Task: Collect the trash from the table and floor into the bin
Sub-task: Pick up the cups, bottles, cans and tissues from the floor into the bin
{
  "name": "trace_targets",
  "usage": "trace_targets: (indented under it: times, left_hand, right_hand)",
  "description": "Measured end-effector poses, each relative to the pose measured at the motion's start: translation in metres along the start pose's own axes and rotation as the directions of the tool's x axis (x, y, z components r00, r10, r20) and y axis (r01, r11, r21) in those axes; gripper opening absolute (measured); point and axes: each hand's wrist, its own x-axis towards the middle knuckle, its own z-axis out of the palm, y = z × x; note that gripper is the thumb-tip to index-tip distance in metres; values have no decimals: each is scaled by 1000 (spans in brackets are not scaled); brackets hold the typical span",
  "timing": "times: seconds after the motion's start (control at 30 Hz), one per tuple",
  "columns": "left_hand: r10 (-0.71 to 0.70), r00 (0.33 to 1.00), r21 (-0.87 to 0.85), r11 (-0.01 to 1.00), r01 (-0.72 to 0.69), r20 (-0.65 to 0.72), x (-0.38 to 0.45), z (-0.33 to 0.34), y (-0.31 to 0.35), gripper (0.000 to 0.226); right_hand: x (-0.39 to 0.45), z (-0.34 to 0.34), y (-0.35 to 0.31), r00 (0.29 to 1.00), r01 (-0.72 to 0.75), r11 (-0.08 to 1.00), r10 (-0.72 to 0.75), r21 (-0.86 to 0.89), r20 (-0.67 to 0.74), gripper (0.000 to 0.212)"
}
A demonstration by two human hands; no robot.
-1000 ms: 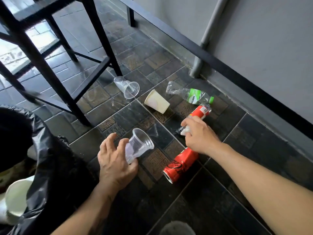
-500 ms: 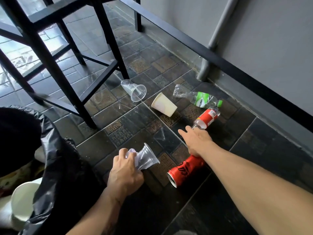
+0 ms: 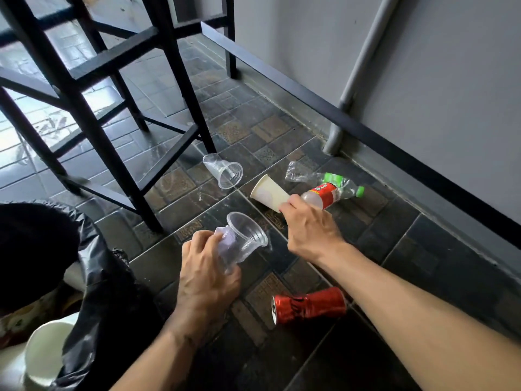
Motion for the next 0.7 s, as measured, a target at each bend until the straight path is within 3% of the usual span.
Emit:
trace_targets:
  times: [0.23, 0.37, 0.47, 0.7]
  left_hand:
    - [72, 988, 64, 996, -63, -136, 46, -76, 40, 58]
    - [117, 969, 99, 990, -97, -219, 48, -163, 47, 53]
    - [147, 946, 155, 982, -106, -289, 36, -227, 35, 49]
    - [-32, 888, 177, 976, 126, -458, -38, -324, -12, 47]
  right_hand:
    - [9, -86, -42, 958, 167, 962, -107, 215, -267, 39]
    - [7, -138, -79, 930, 259, 873, -109, 414, -351, 43]
    - [14, -169, -120, 894, 377, 817, -199, 436, -400, 43]
    - [-4, -201, -230, 759, 643, 627, -445, 440, -475, 39]
